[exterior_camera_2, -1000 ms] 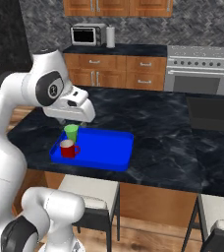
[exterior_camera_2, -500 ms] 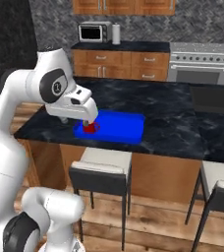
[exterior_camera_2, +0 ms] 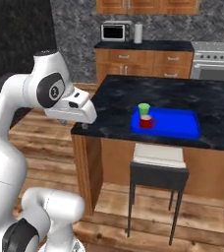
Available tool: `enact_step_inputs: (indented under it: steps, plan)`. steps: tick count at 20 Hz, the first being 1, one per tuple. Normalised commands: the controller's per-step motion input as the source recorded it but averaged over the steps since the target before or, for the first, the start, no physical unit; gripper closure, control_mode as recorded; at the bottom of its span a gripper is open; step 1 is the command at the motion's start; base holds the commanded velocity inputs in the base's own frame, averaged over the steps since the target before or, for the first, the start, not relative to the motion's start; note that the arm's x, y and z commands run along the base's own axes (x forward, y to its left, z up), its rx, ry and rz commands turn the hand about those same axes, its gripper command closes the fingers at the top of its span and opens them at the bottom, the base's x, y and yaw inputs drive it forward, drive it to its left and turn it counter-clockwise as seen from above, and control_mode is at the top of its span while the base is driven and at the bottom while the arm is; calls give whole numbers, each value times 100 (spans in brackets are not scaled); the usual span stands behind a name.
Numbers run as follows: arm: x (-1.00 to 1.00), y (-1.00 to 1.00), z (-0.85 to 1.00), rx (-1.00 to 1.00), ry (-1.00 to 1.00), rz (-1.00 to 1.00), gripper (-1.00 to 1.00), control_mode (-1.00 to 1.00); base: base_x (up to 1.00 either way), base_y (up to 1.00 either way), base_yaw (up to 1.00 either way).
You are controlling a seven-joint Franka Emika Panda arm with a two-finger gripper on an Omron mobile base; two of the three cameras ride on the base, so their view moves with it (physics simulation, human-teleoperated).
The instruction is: There is a tray on the dining counter. Grab the cup, mug, and pitcher and place them on the tray. The pitcher may be placed next to the tray if it cannot fit the tray.
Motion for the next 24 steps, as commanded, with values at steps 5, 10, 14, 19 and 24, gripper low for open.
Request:
enact_step_inputs:
  steps: [5,10,14,19,24]
  plan:
    - [0,0,0,0,0,0,-100,100,5,100,0]
    - [0,0,0,0,0,0,-100,100,41,100,0]
    - [0,0,0,0,0,0,-100,100,76,100,0]
    - [0,0,0,0,0,0,-100,100,97,100,0]
    - [0,0,0,0,0,0,-100,100,100,94,-10]
